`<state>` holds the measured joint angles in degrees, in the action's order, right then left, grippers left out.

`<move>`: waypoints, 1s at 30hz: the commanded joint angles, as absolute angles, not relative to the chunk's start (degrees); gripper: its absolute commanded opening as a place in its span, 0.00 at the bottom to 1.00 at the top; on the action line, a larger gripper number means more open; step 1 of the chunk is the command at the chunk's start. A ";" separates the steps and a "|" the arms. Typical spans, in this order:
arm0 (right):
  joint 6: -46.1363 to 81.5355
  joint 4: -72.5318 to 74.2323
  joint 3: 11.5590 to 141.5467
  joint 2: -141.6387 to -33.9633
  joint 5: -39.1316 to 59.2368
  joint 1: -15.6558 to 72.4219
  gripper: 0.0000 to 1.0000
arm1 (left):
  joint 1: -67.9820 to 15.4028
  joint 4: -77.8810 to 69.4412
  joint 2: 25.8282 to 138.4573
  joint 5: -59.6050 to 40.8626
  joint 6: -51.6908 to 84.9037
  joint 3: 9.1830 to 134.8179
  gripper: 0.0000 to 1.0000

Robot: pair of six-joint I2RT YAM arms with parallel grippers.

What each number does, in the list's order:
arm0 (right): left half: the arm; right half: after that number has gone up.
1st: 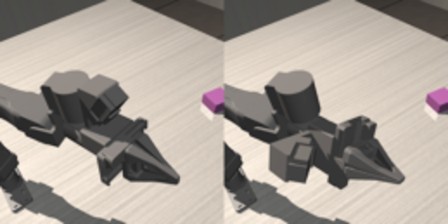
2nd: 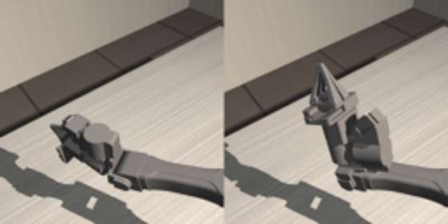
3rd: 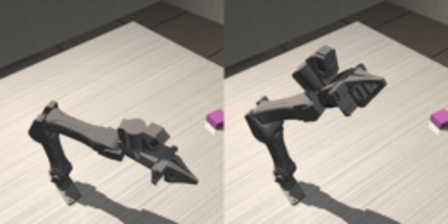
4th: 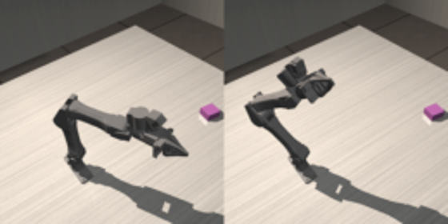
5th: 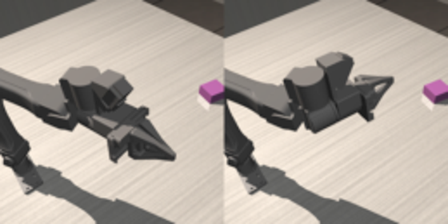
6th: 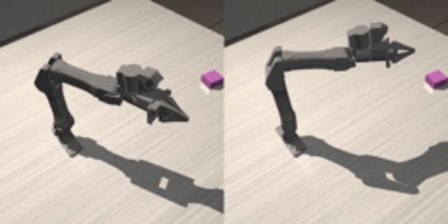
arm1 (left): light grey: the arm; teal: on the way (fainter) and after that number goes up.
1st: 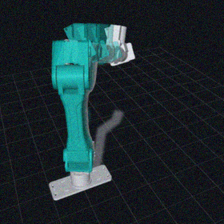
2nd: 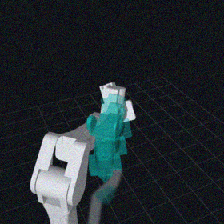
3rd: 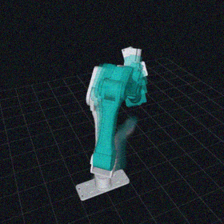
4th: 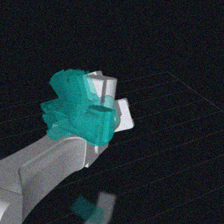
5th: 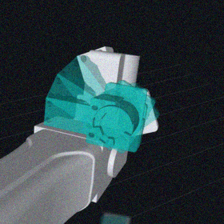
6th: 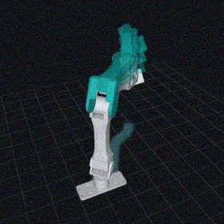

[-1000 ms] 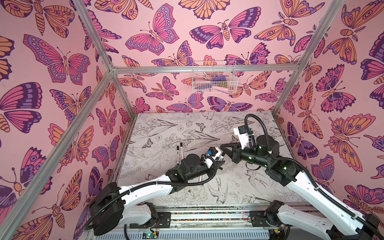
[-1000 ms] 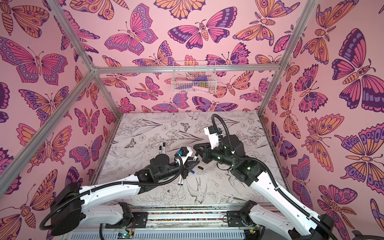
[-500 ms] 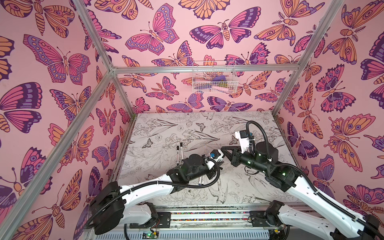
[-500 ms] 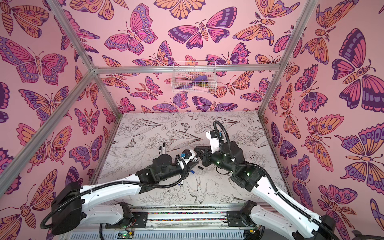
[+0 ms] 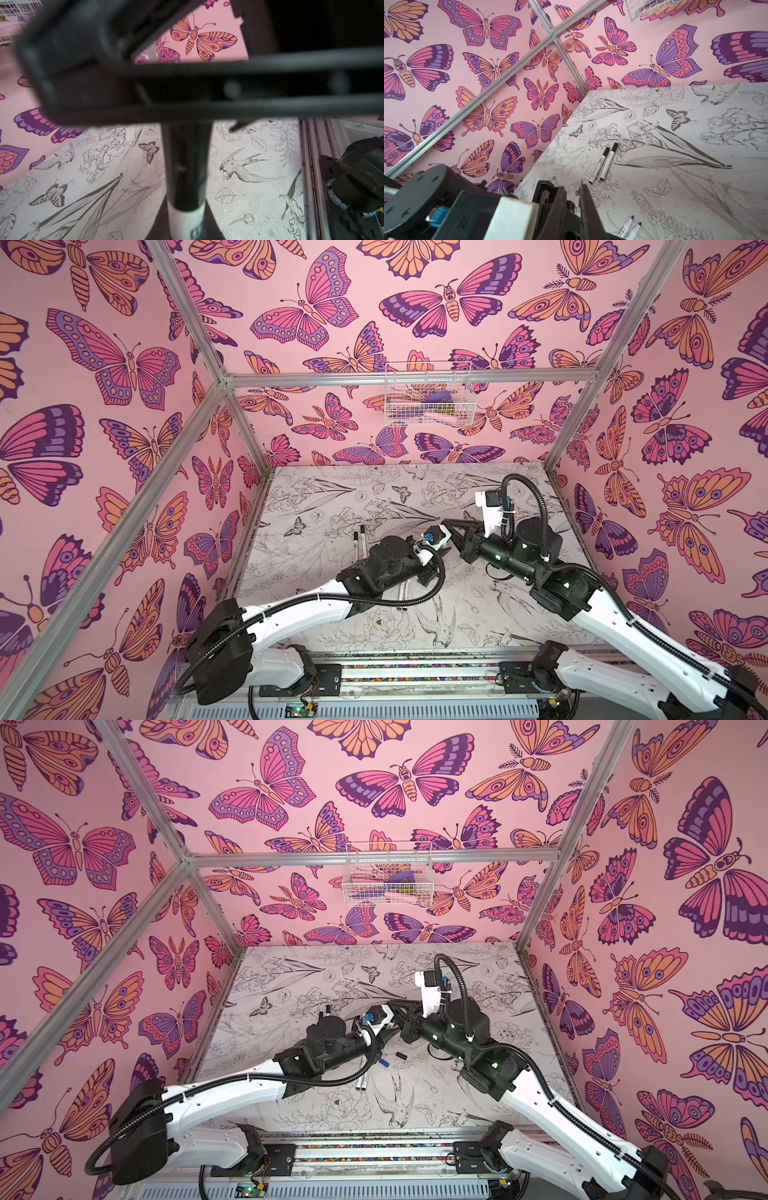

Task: Insert the pens into the pen caps
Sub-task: 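Push the black cap down with the right gripper while the left holds the marker, then press the black cap firmly onto the marker with the right gripper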

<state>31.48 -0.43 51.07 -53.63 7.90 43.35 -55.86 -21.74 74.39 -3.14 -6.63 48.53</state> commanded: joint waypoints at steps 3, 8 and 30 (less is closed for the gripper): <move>31.55 -24.85 45.91 -59.84 14.11 46.54 0.00 | -56.38 -46.50 68.80 -6.30 -9.34 58.61 0.00; 30.15 -30.72 47.22 -60.69 8.88 46.38 0.00 | -56.35 -46.40 67.78 -6.56 -9.23 58.45 0.00; 34.15 -31.16 46.04 -67.87 20.96 38.90 0.00 | -56.40 -46.44 67.51 -7.62 -7.82 58.09 0.00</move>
